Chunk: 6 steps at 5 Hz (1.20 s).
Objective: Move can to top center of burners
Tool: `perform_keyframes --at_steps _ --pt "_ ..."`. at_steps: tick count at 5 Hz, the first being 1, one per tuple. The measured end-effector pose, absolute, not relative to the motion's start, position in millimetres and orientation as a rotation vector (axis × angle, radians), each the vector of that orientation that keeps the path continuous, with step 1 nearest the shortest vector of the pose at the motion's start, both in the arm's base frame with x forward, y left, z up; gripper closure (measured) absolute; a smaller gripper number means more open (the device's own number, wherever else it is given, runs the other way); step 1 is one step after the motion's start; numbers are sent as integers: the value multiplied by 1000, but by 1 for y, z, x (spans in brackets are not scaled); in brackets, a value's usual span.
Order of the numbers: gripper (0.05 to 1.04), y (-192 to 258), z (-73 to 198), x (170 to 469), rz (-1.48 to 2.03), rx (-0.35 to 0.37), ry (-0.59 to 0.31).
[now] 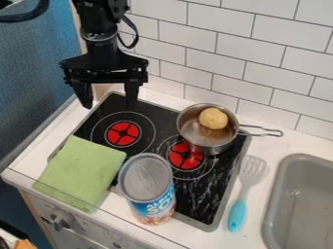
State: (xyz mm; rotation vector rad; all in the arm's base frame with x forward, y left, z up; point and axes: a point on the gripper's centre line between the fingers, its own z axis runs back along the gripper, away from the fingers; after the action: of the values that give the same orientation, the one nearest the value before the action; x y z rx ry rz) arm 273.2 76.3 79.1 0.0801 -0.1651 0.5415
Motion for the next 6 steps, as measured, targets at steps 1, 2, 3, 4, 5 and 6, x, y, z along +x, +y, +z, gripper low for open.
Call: perform_keyframes --at_steps 1,2,3,4,5,6 --pt "83 75 70 271 548 77 -128" --pt "83 55 70 268 515 70 -82" --pt "83 35 76 263 509 99 -59" --pt "83 12 74 256 464 51 -49" --pt "83 -11 72 240 446 61 11" --pt "83 -27 62 219 412 22 66"
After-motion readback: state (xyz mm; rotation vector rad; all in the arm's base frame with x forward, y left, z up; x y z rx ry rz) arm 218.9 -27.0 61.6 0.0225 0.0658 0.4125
